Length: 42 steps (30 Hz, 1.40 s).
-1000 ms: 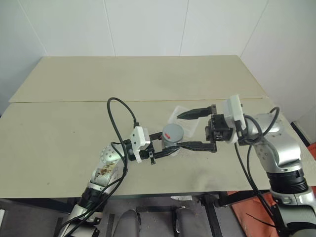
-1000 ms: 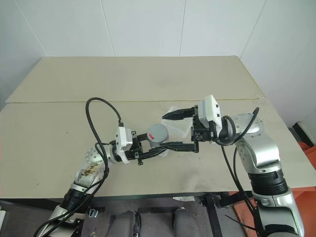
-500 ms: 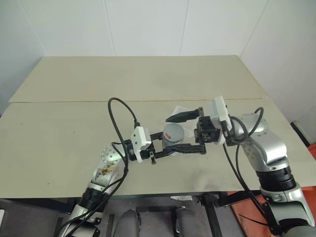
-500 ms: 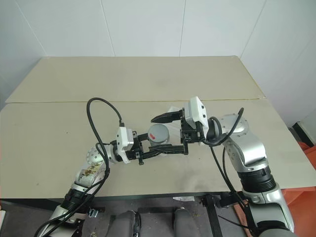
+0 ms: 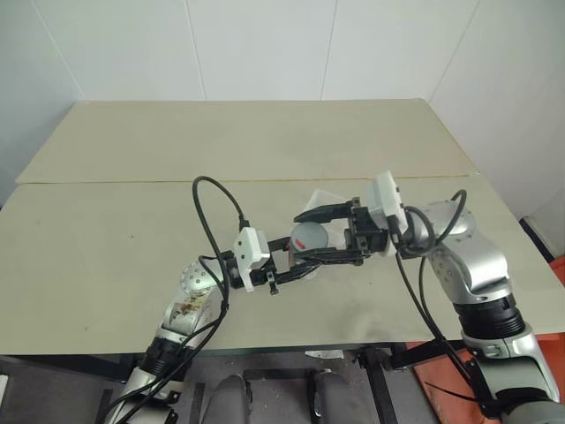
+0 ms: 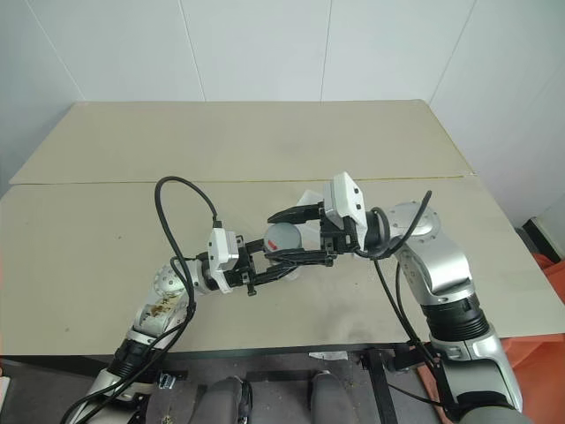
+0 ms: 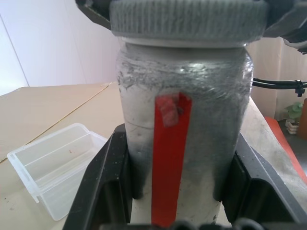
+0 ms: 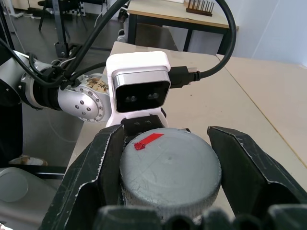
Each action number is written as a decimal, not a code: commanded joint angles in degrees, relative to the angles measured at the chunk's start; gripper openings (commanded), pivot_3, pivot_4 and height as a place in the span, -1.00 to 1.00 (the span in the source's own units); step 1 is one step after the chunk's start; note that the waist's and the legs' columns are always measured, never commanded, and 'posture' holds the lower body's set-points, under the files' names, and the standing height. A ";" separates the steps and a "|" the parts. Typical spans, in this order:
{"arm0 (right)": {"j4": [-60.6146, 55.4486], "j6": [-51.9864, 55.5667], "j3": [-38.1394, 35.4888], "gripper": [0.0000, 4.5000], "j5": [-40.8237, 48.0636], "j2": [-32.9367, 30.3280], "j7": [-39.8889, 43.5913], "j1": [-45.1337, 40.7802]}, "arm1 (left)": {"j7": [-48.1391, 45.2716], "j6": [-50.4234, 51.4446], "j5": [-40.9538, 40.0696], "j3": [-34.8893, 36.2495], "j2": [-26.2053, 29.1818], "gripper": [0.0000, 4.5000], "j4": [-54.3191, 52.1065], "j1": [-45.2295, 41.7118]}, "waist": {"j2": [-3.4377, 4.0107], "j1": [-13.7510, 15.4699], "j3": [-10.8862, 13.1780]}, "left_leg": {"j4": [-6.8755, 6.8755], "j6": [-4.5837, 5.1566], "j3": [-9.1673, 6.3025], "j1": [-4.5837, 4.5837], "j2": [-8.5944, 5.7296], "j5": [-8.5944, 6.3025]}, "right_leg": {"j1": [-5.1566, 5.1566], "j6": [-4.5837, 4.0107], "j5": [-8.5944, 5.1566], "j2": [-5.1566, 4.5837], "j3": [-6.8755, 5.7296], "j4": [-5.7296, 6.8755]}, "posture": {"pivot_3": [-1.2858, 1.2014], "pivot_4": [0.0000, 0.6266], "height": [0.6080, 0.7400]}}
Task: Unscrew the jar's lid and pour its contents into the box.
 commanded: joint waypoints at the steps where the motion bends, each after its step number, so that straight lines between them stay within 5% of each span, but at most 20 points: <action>1: -1.14 -1.82 -0.42 0.21 -0.47 0.03 0.01 -0.05 | -0.14 -1.56 -0.56 0.18 -0.31 -0.13 -1.51 -0.66 | 0.00 0.00 0.00 | 0.00 0.00 0.00 0.00 0.00 0.00 | 0.00 0.00 0.00 0.00 0.00 0.00 | 0.03 -0.52 1.00; 18: -1.21 10.97 -6.93 0.21 11.66 0.72 -3.63 -0.37 | -1.13 -2.55 -0.18 -0.27 -0.26 -0.13 -0.26 -1.42 | 0.00 -0.01 0.00 | 0.00 0.00 0.00 -0.01 0.00 0.00 | 0.00 -0.04 0.03 0.00 0.00 -0.01 | 0.03 -0.52 1.00; 28: -4.42 10.16 -16.18 0.21 -1.23 -1.15 -28.07 10.21 | 0.60 -2.12 0.37 1.94 1.57 -0.13 0.23 -1.40 | 0.00 0.15 0.00 | 0.00 0.00 0.01 -0.08 -0.04 0.00 | -0.02 0.00 0.01 -0.06 0.00 -0.04 | 0.03 -0.52 1.00; 34: -9.56 14.14 -15.24 0.21 -10.04 -8.20 -34.19 23.90 | 2.22 -3.11 1.88 3.47 2.42 -0.13 5.07 -5.47 | 0.00 0.35 0.00 | -0.03 0.00 0.00 -0.09 -0.05 0.00 | -0.02 0.05 -0.03 -0.05 -0.01 -0.08 | 0.03 -0.52 1.00; 40: -11.19 27.77 -12.78 0.21 -11.12 -10.01 -38.38 26.58 | 2.32 -5.52 3.23 4.13 2.56 -0.13 10.99 -9.39 | 0.00 -0.38 0.00 | 0.01 0.00 0.07 -0.01 -0.09 0.00 | 0.00 0.06 -0.01 -0.04 0.17 -0.06 | 0.03 -0.52 1.00; 42: -11.46 30.35 -12.23 0.53 -11.10 -10.17 -38.74 26.81 | 2.19 -6.45 3.58 4.18 2.67 -0.13 12.61 -10.40 | 0.00 -0.29 0.00 | 0.00 0.00 0.06 0.02 -0.09 0.00 | 0.00 0.04 -0.02 -0.02 0.19 -0.03 | 0.03 -0.52 1.00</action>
